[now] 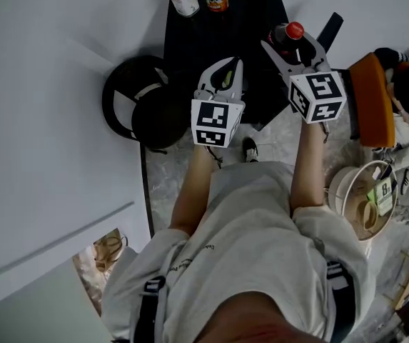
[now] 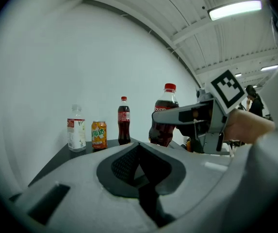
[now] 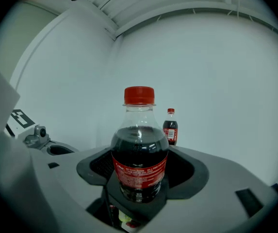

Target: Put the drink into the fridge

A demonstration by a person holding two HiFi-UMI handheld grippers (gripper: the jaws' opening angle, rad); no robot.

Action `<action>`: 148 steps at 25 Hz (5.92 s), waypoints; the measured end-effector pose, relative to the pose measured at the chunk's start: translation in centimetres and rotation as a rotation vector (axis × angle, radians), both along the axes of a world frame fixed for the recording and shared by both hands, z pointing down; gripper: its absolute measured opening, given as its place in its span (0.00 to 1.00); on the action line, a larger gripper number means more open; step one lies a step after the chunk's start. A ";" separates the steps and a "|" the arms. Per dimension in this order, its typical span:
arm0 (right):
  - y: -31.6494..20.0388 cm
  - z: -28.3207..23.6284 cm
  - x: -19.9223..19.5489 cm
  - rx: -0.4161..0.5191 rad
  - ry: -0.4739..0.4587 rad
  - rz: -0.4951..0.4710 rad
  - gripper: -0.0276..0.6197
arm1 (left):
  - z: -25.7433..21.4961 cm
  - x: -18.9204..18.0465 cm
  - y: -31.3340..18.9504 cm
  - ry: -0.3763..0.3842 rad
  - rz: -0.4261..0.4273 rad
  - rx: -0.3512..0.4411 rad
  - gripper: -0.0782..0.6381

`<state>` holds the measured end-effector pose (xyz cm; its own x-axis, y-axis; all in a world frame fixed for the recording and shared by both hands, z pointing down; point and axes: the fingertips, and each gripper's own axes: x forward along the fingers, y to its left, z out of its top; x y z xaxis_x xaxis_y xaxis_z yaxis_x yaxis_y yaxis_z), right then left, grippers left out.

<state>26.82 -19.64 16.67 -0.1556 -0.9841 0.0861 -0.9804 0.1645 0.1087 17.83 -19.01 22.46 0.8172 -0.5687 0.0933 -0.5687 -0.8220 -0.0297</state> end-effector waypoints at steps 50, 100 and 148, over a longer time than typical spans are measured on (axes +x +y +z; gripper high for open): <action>-5.3 42.8 -0.3 -0.181 -0.166 0.299 0.50 | 34.8 -7.5 9.1 -0.105 0.215 -0.293 0.12; -9.7 43.8 2.6 -0.164 -0.057 0.456 0.50 | 38.7 -13.3 9.8 -0.183 0.167 -0.344 0.12; 17.1 22.2 -14.5 -0.166 -0.052 0.439 0.15 | 13.9 -16.4 12.4 -0.056 -0.002 -0.197 0.12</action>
<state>12.36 -2.52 38.92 0.2637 -0.9313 0.2512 -0.9646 -0.2556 0.0648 1.41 -6.59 36.36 0.8067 -0.5367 0.2476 -0.5722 -0.8140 0.0999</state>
